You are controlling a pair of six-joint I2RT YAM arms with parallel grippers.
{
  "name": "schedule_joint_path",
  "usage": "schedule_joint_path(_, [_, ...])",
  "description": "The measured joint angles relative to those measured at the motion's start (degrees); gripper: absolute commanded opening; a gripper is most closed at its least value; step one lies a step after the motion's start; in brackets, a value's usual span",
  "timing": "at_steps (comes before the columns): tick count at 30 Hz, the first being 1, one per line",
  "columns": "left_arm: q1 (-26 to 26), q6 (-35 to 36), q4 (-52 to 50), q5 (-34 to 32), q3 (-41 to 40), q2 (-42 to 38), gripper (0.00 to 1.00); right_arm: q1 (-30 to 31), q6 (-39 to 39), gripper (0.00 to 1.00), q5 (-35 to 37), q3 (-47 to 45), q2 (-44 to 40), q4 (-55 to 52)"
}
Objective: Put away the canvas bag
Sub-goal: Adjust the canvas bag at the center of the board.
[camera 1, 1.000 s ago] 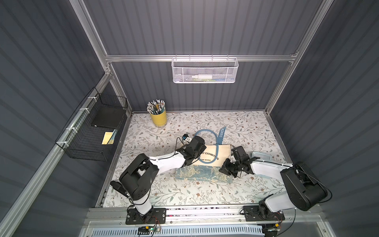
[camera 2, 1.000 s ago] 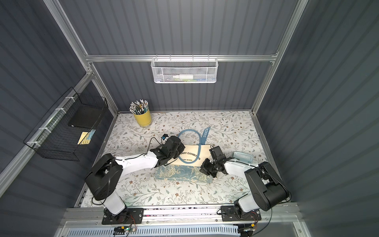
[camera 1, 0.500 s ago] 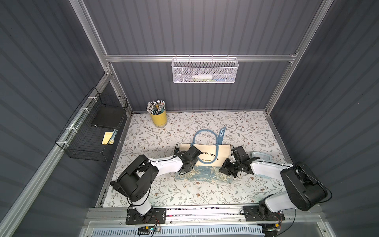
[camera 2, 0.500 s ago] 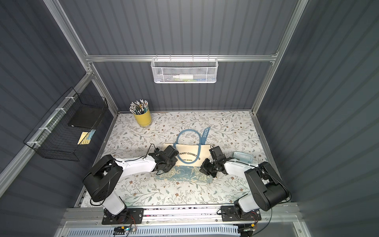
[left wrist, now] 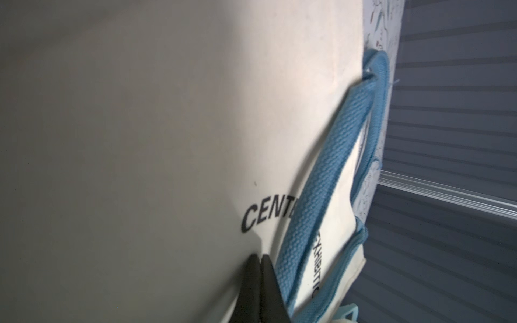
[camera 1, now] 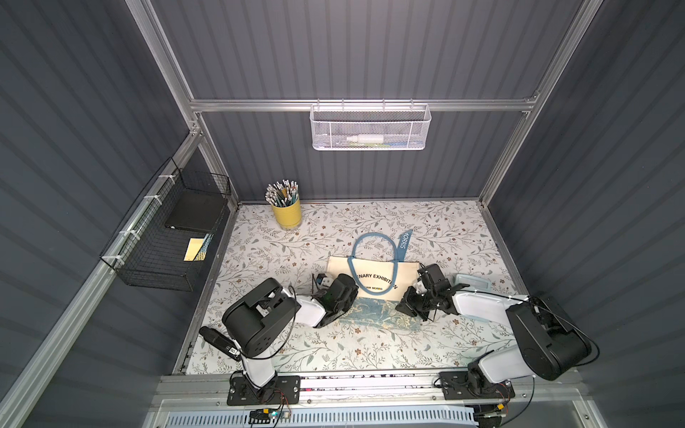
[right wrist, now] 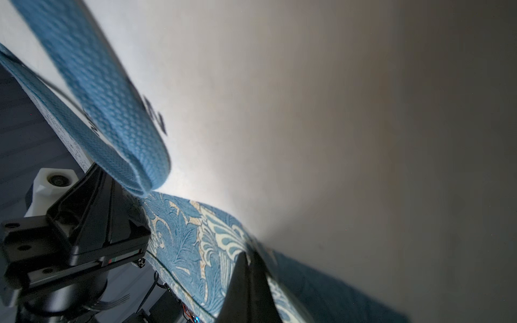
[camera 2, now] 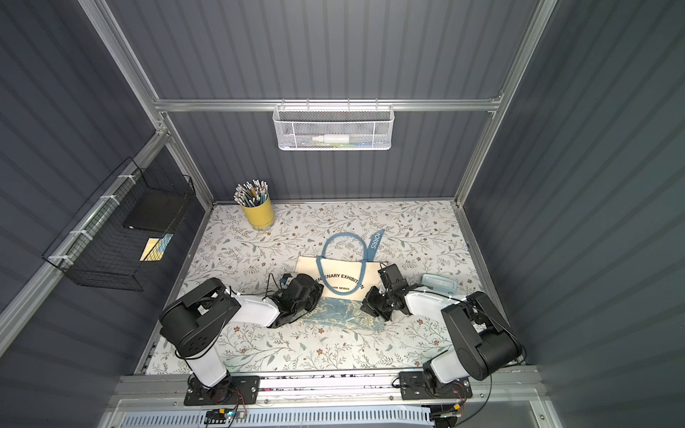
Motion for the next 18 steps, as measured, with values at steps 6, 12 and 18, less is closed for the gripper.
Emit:
schedule_joint_path(6, [0.04, 1.73, 17.14, 5.88, -0.94, 7.1, 0.0, 0.0, -0.02, 0.0, 0.02, 0.0, 0.0, 0.04])
schedule_joint_path(12, [-0.09, 11.02, 4.07, 11.43, 10.19, 9.35, 0.0, 0.0, -0.2, 0.0, 0.0, 0.0, 0.0, -0.02])
schedule_joint_path(18, [0.04, 18.4, -2.73, 14.71, 15.17, 10.19, 0.0, 0.0, -0.28, 0.0, 0.0, 0.0, 0.0, -0.02])
